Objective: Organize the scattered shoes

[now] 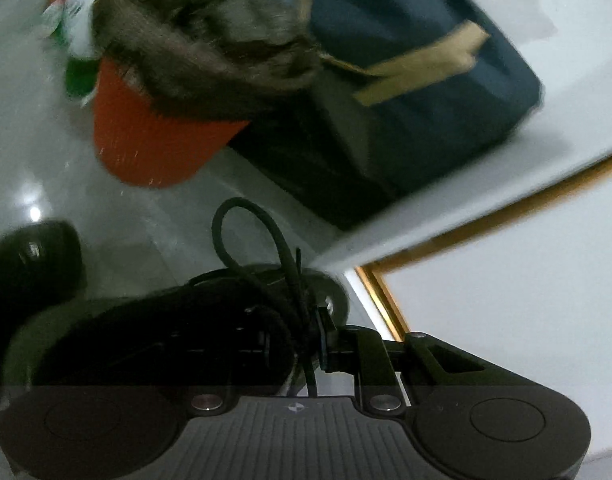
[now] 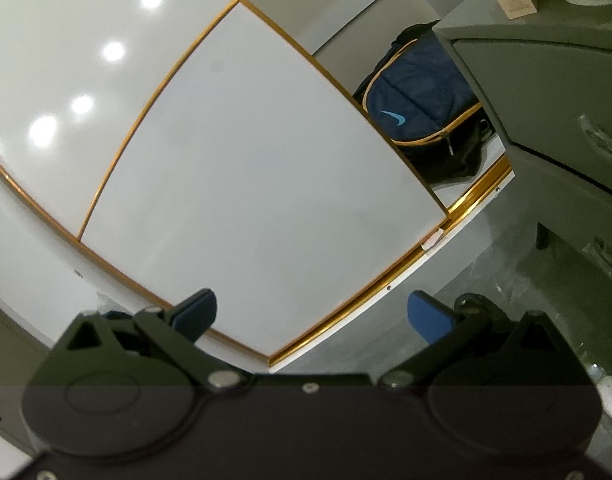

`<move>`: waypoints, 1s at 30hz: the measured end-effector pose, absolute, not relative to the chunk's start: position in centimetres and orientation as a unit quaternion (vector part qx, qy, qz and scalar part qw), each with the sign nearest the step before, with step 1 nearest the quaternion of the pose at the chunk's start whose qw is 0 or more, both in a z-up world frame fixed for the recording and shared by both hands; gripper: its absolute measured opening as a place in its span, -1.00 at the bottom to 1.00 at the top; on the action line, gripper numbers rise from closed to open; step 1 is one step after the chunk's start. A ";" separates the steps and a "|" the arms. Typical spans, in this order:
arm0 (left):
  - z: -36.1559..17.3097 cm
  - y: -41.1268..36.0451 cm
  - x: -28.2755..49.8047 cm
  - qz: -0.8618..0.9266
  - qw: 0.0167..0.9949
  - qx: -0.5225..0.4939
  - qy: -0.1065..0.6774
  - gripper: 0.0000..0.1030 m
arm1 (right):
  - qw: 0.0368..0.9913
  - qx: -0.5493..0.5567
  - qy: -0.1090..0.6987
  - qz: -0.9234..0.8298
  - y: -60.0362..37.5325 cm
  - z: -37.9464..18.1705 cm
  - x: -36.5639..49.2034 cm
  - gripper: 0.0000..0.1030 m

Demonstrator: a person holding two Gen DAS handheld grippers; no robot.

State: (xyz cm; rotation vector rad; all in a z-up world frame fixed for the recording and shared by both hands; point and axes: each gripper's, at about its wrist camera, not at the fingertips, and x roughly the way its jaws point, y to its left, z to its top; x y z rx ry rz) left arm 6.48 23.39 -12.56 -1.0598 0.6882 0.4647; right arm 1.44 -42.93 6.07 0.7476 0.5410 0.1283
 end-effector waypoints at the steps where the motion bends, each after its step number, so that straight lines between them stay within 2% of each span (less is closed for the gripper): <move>1: -13.3 23.3 6.7 0.218 0.776 -0.498 0.319 -0.68 | 0.895 0.357 0.261 0.060 -42.8 6.1 1.4 1.00; 5: -18.7 22.8 8.3 0.256 0.749 -0.499 0.351 -0.61 | 0.896 0.354 0.261 0.057 -42.7 6.1 1.4 1.00; 8: -19.7 23.9 8.5 0.252 0.744 -0.488 0.381 -0.17 | 0.899 0.346 0.262 0.057 -42.4 6.2 1.4 1.00; 9: -18.8 24.1 7.7 0.244 0.753 -0.469 0.392 0.15 | 0.900 0.343 0.264 0.058 -42.2 6.2 1.4 1.00; 10: -18.0 24.3 7.0 0.237 0.761 -0.449 0.404 0.25 | 0.900 0.341 0.265 0.059 -42.2 6.2 1.5 1.00; 14: -14.4 25.0 4.2 0.205 0.790 -0.367 0.446 0.26 | 0.898 0.347 0.264 0.057 -42.4 6.2 1.6 1.00; 17: -11.8 25.5 2.1 0.180 0.806 -0.302 0.476 0.44 | 0.897 0.352 0.262 0.058 -42.4 6.2 1.5 1.00; 24: -5.6 26.8 -2.8 0.118 0.825 -0.146 0.532 0.52 | 0.901 0.328 0.277 0.066 -41.3 6.1 1.9 1.00; 26: -4.1 27.2 -4.2 0.099 0.824 -0.101 0.549 0.50 | 0.902 0.321 0.281 0.064 -41.0 6.0 1.9 1.00; 27: -5.7 27.5 -4.5 0.088 0.796 -0.076 0.594 0.39 | 0.904 0.314 0.283 0.062 -40.8 6.0 1.9 1.00; 28: -7.3 27.7 -4.8 0.075 0.765 -0.047 0.637 0.12 | 0.906 0.308 0.284 0.060 -40.5 6.0 1.9 1.00; 29: -8.4 27.0 -4.3 0.042 0.741 0.016 0.670 0.07 | 0.909 0.299 0.285 0.058 -40.1 6.0 1.9 1.00; 30: -8.9 26.6 -4.2 0.021 0.741 0.058 0.668 0.17 | 0.912 0.286 0.287 0.055 -39.6 6.0 2.0 1.00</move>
